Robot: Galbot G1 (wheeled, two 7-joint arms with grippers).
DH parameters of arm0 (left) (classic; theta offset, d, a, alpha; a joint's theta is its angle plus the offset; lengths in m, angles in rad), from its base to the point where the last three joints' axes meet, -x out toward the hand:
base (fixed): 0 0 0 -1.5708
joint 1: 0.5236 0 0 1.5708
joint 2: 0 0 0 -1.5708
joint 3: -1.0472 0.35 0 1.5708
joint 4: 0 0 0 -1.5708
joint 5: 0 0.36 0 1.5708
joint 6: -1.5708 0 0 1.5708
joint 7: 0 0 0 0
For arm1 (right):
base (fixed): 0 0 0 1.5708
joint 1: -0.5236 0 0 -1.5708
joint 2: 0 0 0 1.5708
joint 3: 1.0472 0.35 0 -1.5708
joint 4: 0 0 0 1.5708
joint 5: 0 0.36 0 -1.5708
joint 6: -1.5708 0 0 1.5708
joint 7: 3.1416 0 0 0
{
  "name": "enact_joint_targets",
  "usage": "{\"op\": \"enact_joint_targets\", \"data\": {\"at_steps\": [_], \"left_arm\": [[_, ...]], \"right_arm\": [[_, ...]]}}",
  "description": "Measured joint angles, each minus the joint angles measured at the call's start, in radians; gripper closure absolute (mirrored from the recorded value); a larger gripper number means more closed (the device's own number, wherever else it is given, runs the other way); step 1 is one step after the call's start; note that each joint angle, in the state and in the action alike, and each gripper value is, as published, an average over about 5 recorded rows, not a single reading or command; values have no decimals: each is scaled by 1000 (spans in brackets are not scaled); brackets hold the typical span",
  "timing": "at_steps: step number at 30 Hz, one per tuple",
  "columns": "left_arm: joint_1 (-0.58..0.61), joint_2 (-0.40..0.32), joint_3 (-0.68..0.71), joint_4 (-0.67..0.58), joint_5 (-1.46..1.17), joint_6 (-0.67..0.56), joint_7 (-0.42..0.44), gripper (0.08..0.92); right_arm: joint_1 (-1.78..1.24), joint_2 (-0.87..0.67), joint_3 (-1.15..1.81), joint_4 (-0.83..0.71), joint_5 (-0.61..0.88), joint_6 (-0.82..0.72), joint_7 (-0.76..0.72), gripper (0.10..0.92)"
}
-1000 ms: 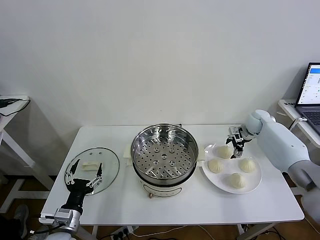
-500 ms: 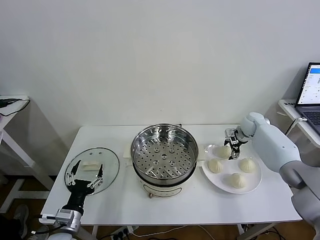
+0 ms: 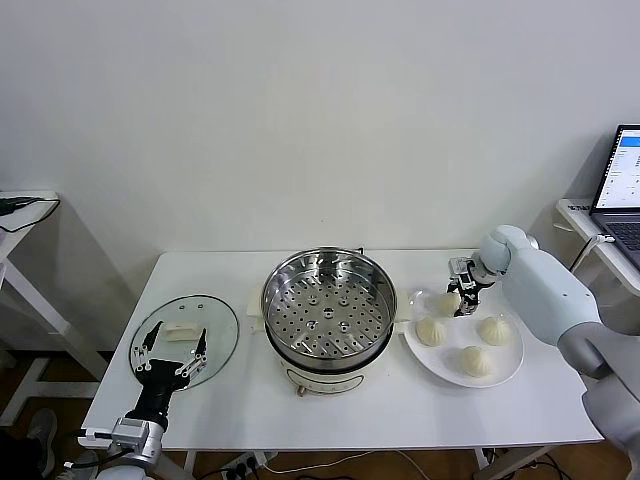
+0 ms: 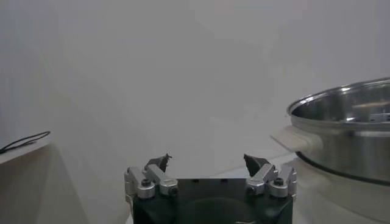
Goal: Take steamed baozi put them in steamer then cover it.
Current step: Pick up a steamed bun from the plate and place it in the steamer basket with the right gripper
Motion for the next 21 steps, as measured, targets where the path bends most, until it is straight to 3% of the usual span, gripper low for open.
{"op": "enact_joint_targets", "data": {"at_steps": [12,21], "left_arm": [[9,8,4,-15,5,2,-1,177],[13,16,-3,-15,10,1,1,177]], "right_arm": [[233,-193,-248,332,231,84,-83,355],[521,-215,-481,583,332,196,-136,355]]}}
